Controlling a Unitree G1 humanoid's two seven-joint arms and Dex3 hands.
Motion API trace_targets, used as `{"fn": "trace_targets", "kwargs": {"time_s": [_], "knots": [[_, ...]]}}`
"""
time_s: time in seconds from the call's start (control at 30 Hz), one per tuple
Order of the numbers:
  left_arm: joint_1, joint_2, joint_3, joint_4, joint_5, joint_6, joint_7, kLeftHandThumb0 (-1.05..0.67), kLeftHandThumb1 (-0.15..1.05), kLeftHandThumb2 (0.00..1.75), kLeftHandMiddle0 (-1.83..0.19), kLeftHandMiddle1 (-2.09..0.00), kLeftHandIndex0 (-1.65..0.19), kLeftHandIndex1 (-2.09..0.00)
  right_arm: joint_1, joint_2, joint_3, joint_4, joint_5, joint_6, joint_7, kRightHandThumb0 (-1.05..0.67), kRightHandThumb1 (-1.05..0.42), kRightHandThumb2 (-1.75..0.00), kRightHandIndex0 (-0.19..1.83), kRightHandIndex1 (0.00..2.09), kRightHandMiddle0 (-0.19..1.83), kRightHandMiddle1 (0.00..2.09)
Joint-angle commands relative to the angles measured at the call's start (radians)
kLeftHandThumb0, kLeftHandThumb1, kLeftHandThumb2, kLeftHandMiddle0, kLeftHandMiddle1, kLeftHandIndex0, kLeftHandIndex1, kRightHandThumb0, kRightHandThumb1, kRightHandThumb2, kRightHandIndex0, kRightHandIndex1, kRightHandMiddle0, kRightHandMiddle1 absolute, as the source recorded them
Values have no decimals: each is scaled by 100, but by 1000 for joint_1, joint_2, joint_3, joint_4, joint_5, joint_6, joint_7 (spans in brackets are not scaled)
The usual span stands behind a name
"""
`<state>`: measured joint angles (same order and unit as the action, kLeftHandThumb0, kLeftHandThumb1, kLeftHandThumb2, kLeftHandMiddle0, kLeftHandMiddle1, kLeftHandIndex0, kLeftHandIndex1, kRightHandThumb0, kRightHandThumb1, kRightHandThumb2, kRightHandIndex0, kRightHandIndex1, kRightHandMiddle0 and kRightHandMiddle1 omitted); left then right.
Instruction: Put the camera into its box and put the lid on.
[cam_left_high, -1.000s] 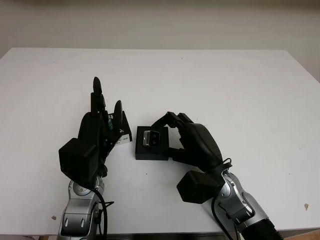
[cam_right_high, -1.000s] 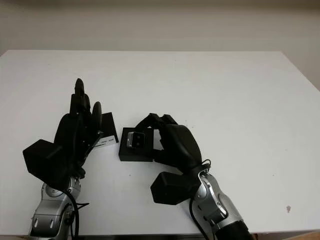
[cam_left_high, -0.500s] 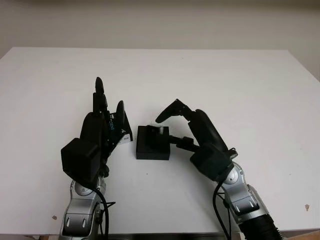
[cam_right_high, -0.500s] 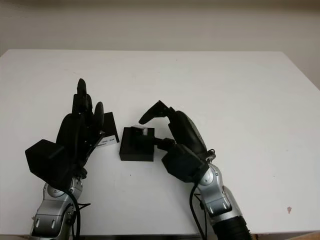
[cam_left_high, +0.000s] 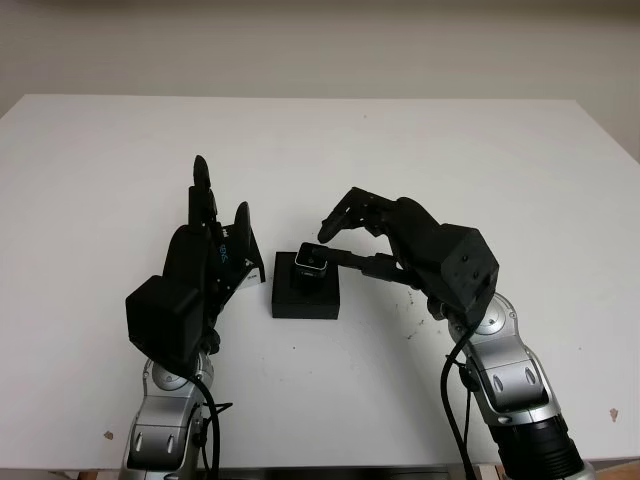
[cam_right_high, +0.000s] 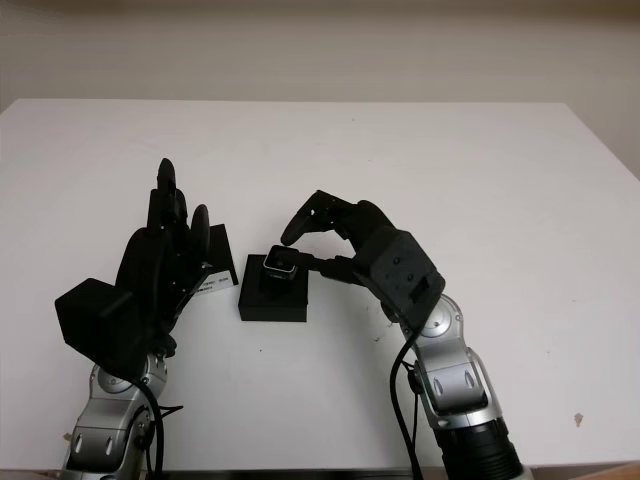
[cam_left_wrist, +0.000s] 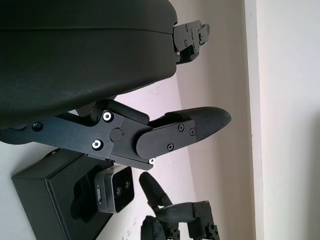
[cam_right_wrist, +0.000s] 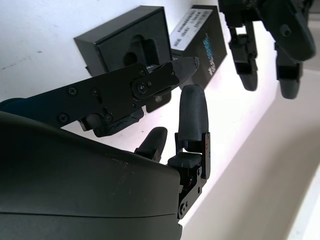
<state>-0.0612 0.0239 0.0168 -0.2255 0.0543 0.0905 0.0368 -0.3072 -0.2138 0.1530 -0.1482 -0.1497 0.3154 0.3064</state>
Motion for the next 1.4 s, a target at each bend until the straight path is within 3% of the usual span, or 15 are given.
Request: {"fn": "trace_targets", "kwargs": {"time_s": [0.0,0.1,0.2,0.27,0.33,0.43,0.87,1.37], "knots": [[-5,-3,-4,-4,-2,-7,0,-57,105,64,18,-5,19,-5,-4,-11,10,-14,-11,-8,-2,-44,-92,-5,14,98,42,165],[-3,-2,-4,-1,-4,-15,-1,-57,105,64,18,-5,19,-4,7,-12,18,-13,-22,-22,-8,-44,-93,-6,12,97,39,160],[-3,-1,-5,-2,2,-11,2,-57,105,64,18,-5,19,-4,22,-16,24,-8,-28,-64,-11,-47,-93,-5,8,83,27,142],[-2,0,-4,1,1,-17,0,-57,105,64,18,-5,19,-3,36,-33,35,8,-47,-144,-16,-55,-89,-5,4,51,11,89],[-1,-2,-5,1,5,-14,4,-57,105,64,18,-5,19,-3,57,-40,46,42,-75,-245,-47,-64,-87,-5,6,26,12,45],[2,-2,-3,4,5,-18,4,-57,105,64,18,-5,19,-3,87,-31,57,91,-112,-347,-103,-70,-87,-6,6,14,14,23],[13,8,8,-2,3,-13,-3,-59,105,62,17,-5,18,-4,108,22,81,222,-172,-443,-221,-81,-93,-6,3,8,9,13],[13,18,6,7,3,-23,-17,-57,105,63,17,-5,19,-4,73,129,46,297,-103,-278,-249,-62,-90,-5,15,12,30,25]]}}
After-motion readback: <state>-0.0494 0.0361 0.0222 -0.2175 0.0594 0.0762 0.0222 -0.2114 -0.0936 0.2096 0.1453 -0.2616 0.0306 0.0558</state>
